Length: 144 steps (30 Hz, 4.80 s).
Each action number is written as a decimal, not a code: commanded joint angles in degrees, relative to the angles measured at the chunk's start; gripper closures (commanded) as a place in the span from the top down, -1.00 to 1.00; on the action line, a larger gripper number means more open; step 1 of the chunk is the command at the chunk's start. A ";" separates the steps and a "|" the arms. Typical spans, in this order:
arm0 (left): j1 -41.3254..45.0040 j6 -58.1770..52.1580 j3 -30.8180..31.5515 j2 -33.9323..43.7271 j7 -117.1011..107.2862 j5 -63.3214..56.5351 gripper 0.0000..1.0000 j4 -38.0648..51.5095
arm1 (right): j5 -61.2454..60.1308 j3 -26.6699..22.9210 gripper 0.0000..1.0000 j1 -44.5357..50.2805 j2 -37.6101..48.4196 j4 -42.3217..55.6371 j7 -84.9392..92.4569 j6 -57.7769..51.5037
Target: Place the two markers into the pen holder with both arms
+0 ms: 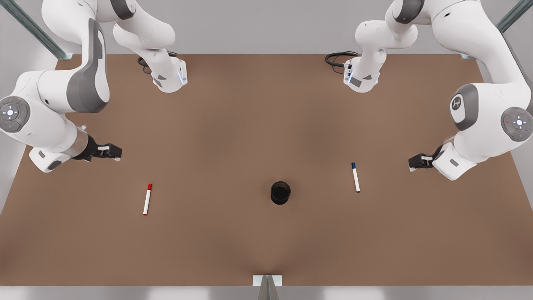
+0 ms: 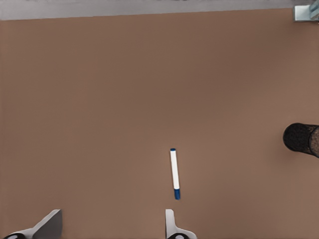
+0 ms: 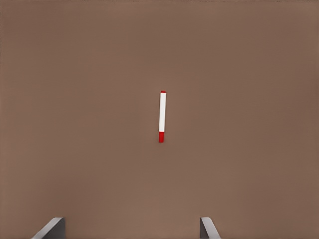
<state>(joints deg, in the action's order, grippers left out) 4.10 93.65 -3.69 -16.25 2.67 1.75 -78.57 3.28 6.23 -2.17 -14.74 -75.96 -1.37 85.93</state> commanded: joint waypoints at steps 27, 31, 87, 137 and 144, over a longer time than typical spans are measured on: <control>7.41 50.32 0.17 -15.83 -18.67 5.81 0.36 -32.35 | 1.29 0.27 1.00 -1.78 -30.43 -2.52 1.02 34.65; 7.41 50.32 0.17 -17.15 -18.49 5.72 0.35 -32.61 | 1.37 0.45 1.00 -2.31 -30.69 -2.96 1.11 35.09; 9.26 76.25 23.90 -20.75 51.73 34.20 -0.57 -8.53 | 5.77 21.72 -0.57 -2.13 -19.00 0.03 -10.14 41.86; -5.51 -0.48 11.51 3.77 -5.92 -2.89 1.00 -7.12 | 6.21 -2.54 -0.57 40.32 -34.74 -7.09 -21.83 108.92; -5.60 -0.39 11.51 2.89 -6.01 -2.89 1.00 -7.04 | 6.29 -2.63 1.00 39.88 -34.65 -8.85 -21.30 111.30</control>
<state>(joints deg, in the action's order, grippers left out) -1.50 93.38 7.81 -13.37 3.06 -1.11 -85.67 9.56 3.60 37.74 -49.47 -84.79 -19.92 194.72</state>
